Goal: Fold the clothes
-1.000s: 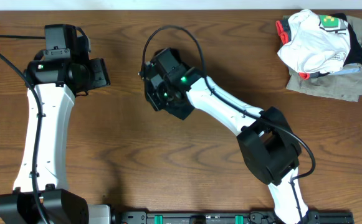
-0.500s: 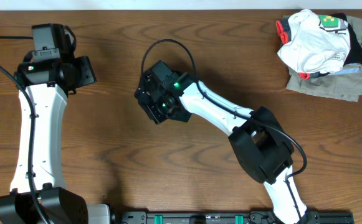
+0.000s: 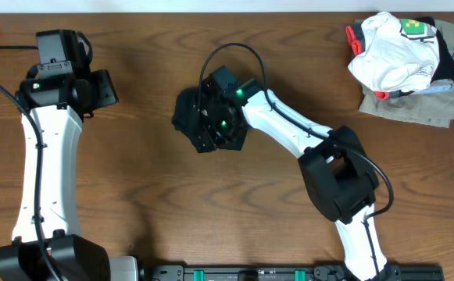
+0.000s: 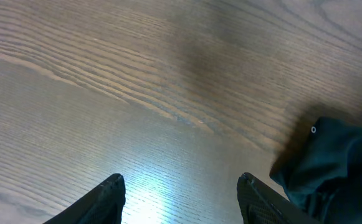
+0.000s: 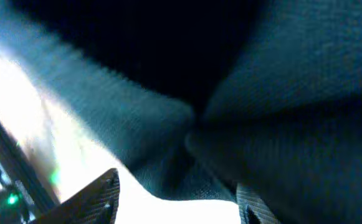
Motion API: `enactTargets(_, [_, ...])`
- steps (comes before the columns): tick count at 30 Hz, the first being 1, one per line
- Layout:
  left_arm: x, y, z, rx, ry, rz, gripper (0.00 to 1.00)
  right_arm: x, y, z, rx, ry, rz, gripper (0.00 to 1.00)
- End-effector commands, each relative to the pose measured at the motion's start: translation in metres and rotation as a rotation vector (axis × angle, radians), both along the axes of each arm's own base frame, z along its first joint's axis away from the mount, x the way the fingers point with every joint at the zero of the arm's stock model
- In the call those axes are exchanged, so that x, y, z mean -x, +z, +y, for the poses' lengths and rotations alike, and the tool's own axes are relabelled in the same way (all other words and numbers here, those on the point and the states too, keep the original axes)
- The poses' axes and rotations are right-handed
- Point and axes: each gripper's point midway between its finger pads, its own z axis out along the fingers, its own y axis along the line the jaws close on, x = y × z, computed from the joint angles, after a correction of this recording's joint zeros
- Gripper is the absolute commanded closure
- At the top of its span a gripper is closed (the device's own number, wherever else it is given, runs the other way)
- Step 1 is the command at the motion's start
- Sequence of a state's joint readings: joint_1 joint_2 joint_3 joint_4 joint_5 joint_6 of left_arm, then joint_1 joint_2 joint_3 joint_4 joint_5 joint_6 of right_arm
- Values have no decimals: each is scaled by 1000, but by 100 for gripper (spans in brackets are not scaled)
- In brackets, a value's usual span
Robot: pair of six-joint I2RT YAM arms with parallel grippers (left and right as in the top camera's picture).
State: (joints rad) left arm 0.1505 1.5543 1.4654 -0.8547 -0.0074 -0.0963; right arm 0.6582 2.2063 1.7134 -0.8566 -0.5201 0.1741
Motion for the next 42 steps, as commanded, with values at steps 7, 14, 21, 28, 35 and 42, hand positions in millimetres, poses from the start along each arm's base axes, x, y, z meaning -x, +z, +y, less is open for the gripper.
enactTargets(7, [-2, -4, 9, -10, 19, 1, 40, -27, 90, 0, -91, 80, -336, 36])
enactTargets(14, [2, 3, 46, 29, 187, -52, 40, -64, 87, 8, -50, 61, -529, 36])
enactTargets(21, [10, 2, 66, 32, 240, -47, 40, -80, 49, 19, 19, 50, -576, 40])
enactTargets(28, [10, 2, 67, 31, 242, -47, 40, -72, 55, 45, -31, 62, -607, 84])
enactTargets(35, [11, 2, 71, 29, 251, -48, 40, -47, 69, 82, -98, 93, -616, 99])
enactTargets(42, [10, 4, 76, 26, 263, -62, 40, -26, 66, 101, -126, 103, -574, 99])
